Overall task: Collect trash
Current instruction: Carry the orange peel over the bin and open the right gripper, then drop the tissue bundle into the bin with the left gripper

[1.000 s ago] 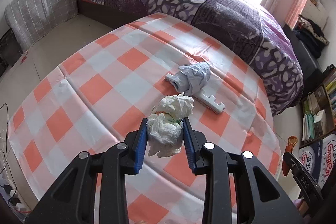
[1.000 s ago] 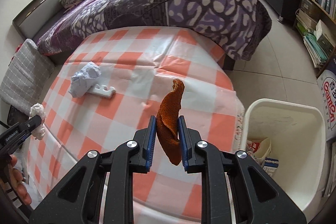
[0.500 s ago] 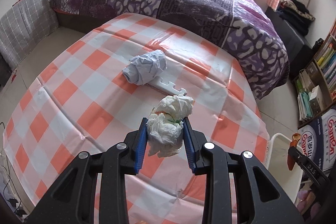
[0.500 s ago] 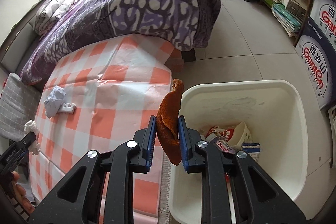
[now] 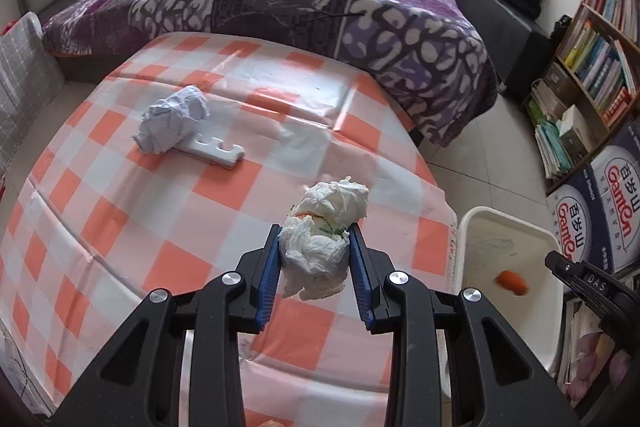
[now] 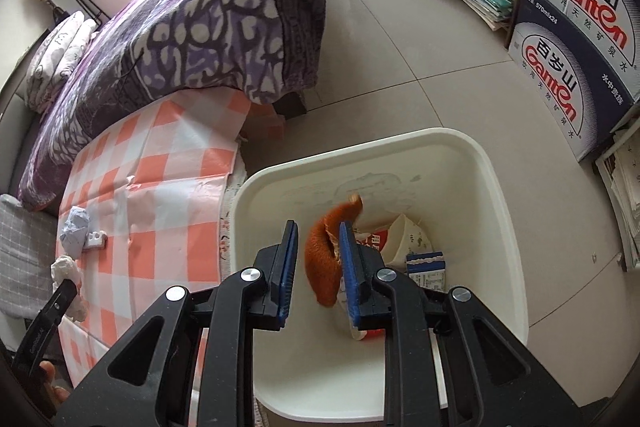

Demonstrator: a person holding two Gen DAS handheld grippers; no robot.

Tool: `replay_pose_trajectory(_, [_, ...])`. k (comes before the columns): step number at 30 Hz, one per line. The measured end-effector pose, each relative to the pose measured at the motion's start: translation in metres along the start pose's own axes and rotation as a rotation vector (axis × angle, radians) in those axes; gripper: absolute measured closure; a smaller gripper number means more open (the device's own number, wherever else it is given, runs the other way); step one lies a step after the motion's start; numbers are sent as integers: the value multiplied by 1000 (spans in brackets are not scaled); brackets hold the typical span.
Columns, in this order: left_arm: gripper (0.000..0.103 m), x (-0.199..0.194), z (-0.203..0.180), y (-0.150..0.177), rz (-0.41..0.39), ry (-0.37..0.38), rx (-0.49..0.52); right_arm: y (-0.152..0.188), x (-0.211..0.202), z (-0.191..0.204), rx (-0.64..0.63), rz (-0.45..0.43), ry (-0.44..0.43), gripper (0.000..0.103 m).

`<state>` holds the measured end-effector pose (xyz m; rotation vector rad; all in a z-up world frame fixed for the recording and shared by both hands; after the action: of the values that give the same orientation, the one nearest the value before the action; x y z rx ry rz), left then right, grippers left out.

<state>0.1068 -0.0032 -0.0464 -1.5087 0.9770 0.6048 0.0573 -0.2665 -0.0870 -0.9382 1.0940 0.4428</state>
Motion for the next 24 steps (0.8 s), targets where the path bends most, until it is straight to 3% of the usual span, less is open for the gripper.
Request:
replay_pose_trajectory(10, [70,15,-70,24,52,95,121,-6,-6,-45,85,-9,38,64])
replay_pose_trajectory(21, [68,33,-124,52,177,310,169,-11,-8,-82,212,2,28,49])
replay_pose_trajectory(24, [52,35,-129,55,202,366,150,-11,-8,-84,222,1,28,46])
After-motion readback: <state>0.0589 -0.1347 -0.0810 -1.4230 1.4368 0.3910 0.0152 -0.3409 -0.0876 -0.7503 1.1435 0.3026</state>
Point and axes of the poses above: each gripper's, at about its wrist camera, not at the fingertips, and x roughly the way its jaws point, z to its left, y to its underside, the point moved 5 cm from there along x, roughly the way its jaws point, and after that the axes turned 7 degrees about y, right-handed, at the moved point
